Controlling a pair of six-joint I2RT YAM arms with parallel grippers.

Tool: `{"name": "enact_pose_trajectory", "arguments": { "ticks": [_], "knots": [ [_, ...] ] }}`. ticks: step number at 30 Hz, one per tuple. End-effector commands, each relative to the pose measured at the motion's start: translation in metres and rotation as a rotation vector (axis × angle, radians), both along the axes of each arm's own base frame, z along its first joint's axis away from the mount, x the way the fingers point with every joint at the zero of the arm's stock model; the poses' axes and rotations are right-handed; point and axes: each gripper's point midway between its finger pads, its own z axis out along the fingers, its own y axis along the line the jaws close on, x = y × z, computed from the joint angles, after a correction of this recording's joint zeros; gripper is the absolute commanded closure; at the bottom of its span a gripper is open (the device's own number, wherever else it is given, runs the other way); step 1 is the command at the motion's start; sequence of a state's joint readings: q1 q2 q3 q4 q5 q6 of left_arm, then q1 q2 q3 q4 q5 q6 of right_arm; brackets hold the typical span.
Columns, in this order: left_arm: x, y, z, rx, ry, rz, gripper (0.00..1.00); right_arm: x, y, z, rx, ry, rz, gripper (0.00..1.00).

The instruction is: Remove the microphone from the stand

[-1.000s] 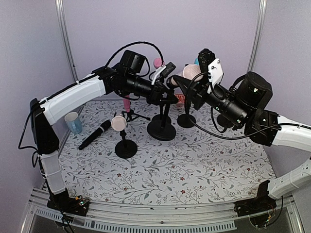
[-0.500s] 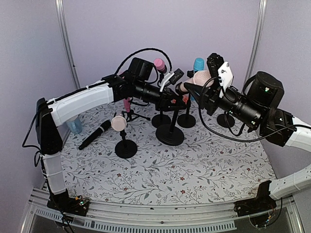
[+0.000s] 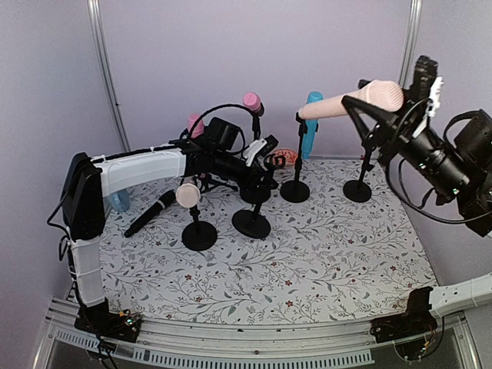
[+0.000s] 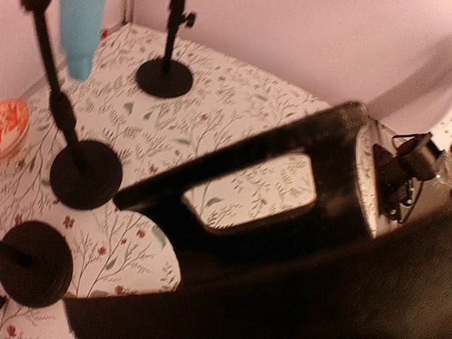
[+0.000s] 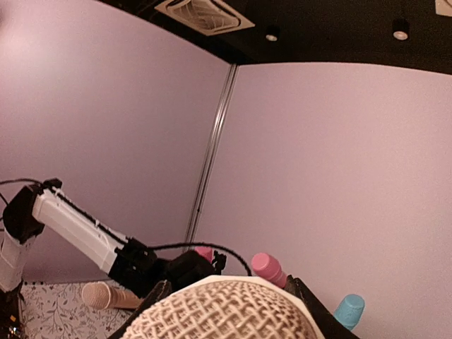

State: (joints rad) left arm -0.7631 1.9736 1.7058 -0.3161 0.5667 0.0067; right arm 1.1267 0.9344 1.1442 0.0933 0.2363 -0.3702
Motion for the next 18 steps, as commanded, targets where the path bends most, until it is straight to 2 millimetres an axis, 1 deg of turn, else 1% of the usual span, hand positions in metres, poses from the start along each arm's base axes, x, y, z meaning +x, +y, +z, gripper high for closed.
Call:
{"name": "enact_pose_trajectory", "arguments": {
  "ticks": [1, 5, 6, 9, 15, 18],
  "knots": [
    [0.025, 0.017, -0.040, 0.081, 0.038, 0.095, 1.00, -0.018, -0.050, 0.073, 0.250, -0.100, -0.025, 1.00],
    [0.017, 0.011, -0.043, 0.065, 0.023, 0.052, 1.00, -0.013, -0.050, 0.070, 0.240, -0.089, -0.051, 1.00],
    [0.014, 0.009, -0.043, 0.060, 0.020, 0.030, 0.98, -0.011, -0.050, 0.068, 0.236, -0.085, -0.062, 1.00],
    [0.002, 0.003, -0.040, 0.032, 0.022, -0.046, 0.87, -0.006, -0.045, 0.057, 0.215, -0.069, -0.080, 1.00],
    [-0.022, -0.011, -0.022, -0.036, 0.031, -0.186, 0.69, 0.004, -0.031, 0.039, 0.174, -0.036, -0.094, 1.00],
    [-0.033, -0.016, -0.015, -0.041, 0.002, -0.247, 0.53, 0.008, -0.026, 0.032, 0.157, -0.025, -0.099, 1.00]
  ]
}}
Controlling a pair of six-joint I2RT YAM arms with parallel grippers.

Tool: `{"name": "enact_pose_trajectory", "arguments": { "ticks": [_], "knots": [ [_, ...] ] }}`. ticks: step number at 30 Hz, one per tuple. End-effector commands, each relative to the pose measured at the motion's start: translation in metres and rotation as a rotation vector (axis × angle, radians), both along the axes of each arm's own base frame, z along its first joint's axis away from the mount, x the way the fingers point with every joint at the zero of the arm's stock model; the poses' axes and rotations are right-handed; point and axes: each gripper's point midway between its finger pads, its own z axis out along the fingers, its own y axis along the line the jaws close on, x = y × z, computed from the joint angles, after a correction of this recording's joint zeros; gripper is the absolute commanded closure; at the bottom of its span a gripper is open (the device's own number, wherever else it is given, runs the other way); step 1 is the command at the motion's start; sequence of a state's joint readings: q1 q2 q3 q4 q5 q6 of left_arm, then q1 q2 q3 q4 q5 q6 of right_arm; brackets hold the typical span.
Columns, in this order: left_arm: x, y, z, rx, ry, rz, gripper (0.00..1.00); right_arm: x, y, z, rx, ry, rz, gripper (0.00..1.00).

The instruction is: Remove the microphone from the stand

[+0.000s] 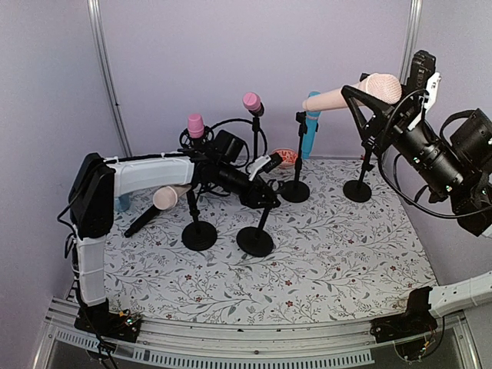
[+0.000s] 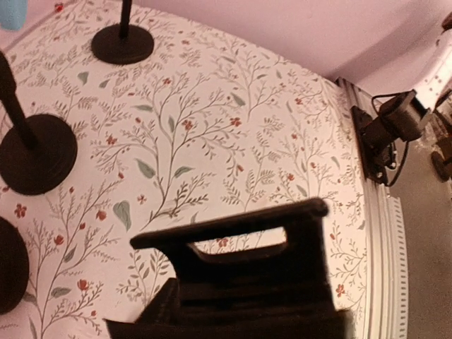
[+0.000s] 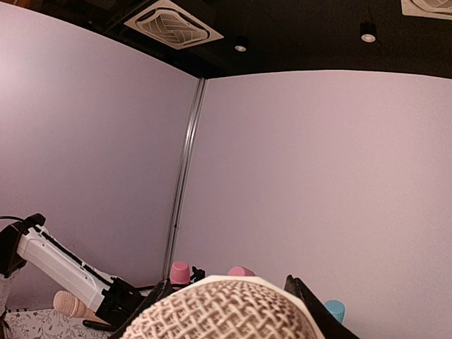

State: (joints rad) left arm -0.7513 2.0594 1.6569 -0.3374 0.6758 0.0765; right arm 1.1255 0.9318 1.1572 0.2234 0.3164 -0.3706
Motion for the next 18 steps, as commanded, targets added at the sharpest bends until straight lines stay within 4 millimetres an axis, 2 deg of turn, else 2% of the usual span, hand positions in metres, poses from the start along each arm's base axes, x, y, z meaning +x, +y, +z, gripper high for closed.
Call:
{"name": "enact_pose_trajectory", "arguments": {
  "ticks": [1, 4, 10, 11, 18],
  "knots": [
    [-0.022, -0.017, 0.049, -0.111, -0.098, -0.150, 0.43, 0.005, -0.002, -0.003, 0.010, 0.016, -0.025, 1.00],
    [-0.030, -0.018, 0.049, -0.086, -0.130, -0.184, 0.24, 0.007, 0.000, -0.009, 0.004, 0.027, -0.030, 1.00],
    [-0.031, -0.004, 0.065, -0.041, -0.211, -0.184, 0.05, 0.008, 0.005, -0.014, 0.003, 0.049, -0.014, 1.00],
    [-0.035, 0.002, 0.078, -0.041, -0.242, -0.191, 0.01, 0.009, 0.008, -0.016, 0.001, 0.056, -0.008, 1.00],
    [-0.049, 0.046, 0.127, 0.064, -0.418, -0.183, 0.01, 0.029, 0.055, -0.076, -0.073, 0.264, 0.056, 1.00]
  ]
}}
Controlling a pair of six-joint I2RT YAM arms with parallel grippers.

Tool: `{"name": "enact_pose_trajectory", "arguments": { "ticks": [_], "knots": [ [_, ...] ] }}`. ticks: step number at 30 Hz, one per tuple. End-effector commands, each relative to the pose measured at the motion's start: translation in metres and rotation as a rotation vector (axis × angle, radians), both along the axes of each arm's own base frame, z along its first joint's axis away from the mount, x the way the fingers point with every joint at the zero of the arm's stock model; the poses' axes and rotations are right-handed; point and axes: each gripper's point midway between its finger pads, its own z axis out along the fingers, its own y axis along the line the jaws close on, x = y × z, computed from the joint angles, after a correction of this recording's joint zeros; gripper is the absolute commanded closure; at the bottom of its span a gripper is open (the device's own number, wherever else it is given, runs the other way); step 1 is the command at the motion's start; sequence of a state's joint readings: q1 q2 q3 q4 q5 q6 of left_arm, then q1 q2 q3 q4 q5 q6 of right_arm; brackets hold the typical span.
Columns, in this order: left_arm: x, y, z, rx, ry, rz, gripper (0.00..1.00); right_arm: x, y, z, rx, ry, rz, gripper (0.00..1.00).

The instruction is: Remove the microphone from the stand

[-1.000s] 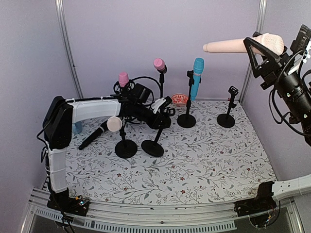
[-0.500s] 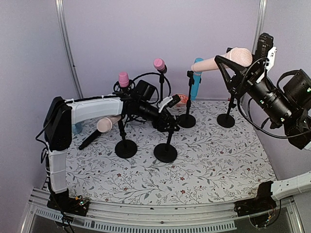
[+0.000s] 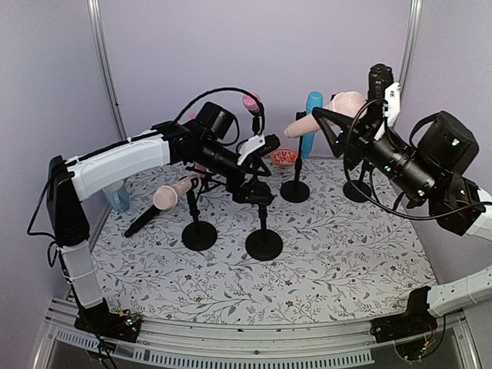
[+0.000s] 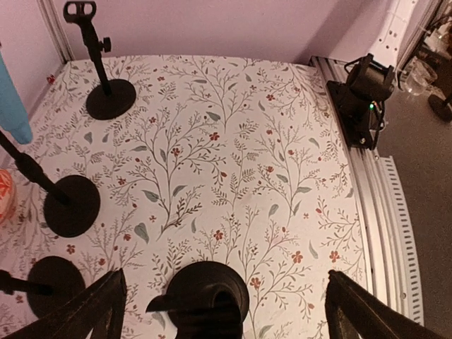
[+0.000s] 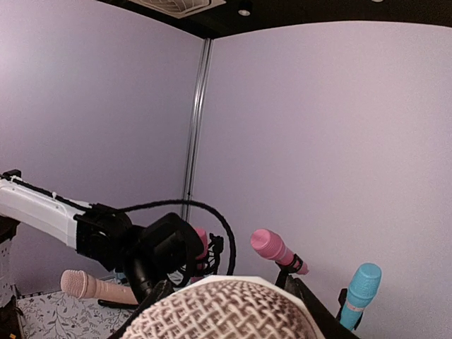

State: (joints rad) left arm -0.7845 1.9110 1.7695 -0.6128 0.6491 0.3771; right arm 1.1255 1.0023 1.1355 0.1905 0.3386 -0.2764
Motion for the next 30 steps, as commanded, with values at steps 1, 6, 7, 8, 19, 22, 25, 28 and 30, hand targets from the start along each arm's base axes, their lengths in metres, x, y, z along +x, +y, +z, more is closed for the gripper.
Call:
{"name": "enact_pose_trajectory", "arguments": {
  "ticks": [1, 6, 7, 8, 19, 22, 25, 28, 30],
  "knots": [
    [-0.015, 0.036, 0.053, 0.048, -0.186, -0.006, 0.01, 0.012, 0.031, -0.043, -0.018, 0.167, 0.059, 1.00],
    [-0.022, 0.064, 0.072, 0.123, -0.313, -0.007, 0.02, 0.013, 0.067, -0.063, 0.031, 0.268, 0.203, 1.00],
    [-0.025, 0.068, 0.076, 0.126, -0.322, -0.008, 0.02, 0.015, 0.075, -0.064, 0.036, 0.277, 0.220, 1.00],
    [-0.029, 0.072, 0.080, 0.126, -0.327, -0.016, 0.02, 0.015, 0.079, -0.062, 0.046, 0.274, 0.235, 1.00],
    [-0.062, 0.094, 0.113, 0.077, -0.347, -0.067, 0.28, 0.011, 0.132, -0.031, 0.174, 0.248, 0.483, 1.00],
    [-0.067, 0.100, 0.115, 0.069, -0.333, -0.072, 0.29, 0.011, 0.132, -0.023, 0.221, 0.228, 0.495, 1.00],
    [-0.062, 0.102, 0.112, 0.076, -0.329, -0.059, 0.30, 0.006, 0.135, -0.008, 0.255, 0.200, 0.544, 1.00],
    [-0.055, 0.101, 0.119, 0.057, -0.342, -0.044, 0.42, 0.002, 0.139, 0.001, 0.263, 0.187, 0.577, 1.00],
    [-0.050, 0.100, 0.122, 0.020, -0.325, -0.040, 0.59, 0.003, 0.139, 0.003, 0.267, 0.193, 0.576, 1.00]
  ]
}}
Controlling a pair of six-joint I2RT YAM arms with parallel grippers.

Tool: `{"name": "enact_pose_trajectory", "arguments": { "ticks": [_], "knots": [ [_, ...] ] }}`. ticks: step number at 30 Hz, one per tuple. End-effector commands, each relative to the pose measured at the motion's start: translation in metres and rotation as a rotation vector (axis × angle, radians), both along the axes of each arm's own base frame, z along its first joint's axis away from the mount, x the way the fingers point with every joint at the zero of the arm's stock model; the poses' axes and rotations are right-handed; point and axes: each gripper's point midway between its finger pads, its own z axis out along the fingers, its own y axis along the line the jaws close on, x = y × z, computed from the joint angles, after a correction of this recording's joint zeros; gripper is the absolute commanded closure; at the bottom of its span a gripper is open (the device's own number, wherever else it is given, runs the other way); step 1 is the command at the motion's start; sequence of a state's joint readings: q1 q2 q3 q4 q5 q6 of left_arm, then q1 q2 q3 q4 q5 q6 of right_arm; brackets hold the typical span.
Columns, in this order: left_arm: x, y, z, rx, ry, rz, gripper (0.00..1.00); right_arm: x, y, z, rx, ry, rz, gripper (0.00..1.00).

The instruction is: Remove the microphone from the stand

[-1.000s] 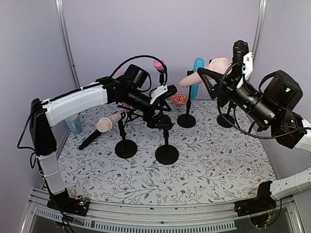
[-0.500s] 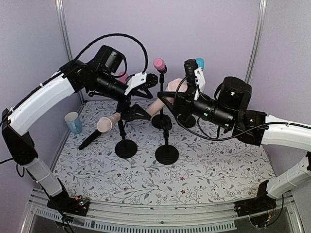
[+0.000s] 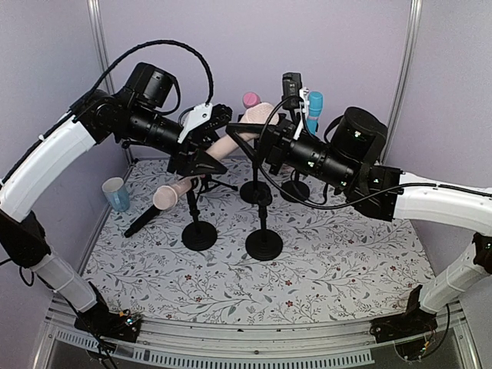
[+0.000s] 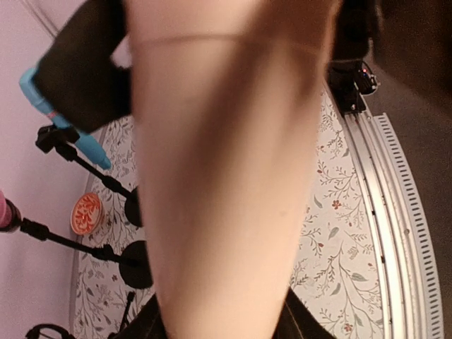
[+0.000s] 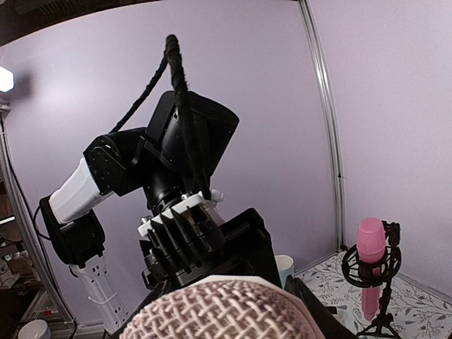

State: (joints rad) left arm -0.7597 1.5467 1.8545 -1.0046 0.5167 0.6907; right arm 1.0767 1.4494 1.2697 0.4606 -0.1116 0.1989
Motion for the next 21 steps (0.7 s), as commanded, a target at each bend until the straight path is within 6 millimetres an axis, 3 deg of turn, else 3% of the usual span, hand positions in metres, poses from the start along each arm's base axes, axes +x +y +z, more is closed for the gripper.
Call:
{"name": "enact_pose_trajectory", "arguments": {
  "ticks": [1, 3, 4, 7, 9, 13, 18, 21],
  "knots": [
    [0.010, 0.001, 0.001, -0.035, 0.042, 0.007, 0.70, -0.008, -0.009, 0.048, 0.135, -0.053, 0.031, 1.00],
    [0.019, 0.002, 0.000, -0.041, 0.035, 0.022, 0.95, -0.005, -0.010, 0.046, 0.130, -0.044, 0.016, 0.97],
    [0.025, 0.003, 0.004, -0.052, 0.021, 0.038, 1.00, -0.003, -0.010, 0.044, 0.124, -0.037, 0.008, 0.87],
    [0.036, 0.010, 0.021, -0.089, -0.009, 0.072, 1.00, 0.003, -0.013, 0.039, 0.102, -0.013, -0.031, 0.63],
    [0.041, 0.017, 0.029, -0.095, -0.042, 0.093, 1.00, 0.011, -0.019, 0.034, 0.082, 0.018, -0.082, 0.36],
    [0.050, 0.036, 0.031, -0.060, -0.104, 0.161, 1.00, 0.015, -0.039, 0.031, 0.063, 0.039, -0.153, 0.01],
    [0.059, 0.073, 0.032, -0.014, -0.166, 0.266, 1.00, 0.022, -0.059, 0.018, 0.003, 0.059, -0.222, 0.01],
    [0.070, 0.104, 0.034, 0.004, -0.199, 0.379, 1.00, 0.030, -0.066, 0.007, -0.046, 0.080, -0.260, 0.01]
  ]
}}
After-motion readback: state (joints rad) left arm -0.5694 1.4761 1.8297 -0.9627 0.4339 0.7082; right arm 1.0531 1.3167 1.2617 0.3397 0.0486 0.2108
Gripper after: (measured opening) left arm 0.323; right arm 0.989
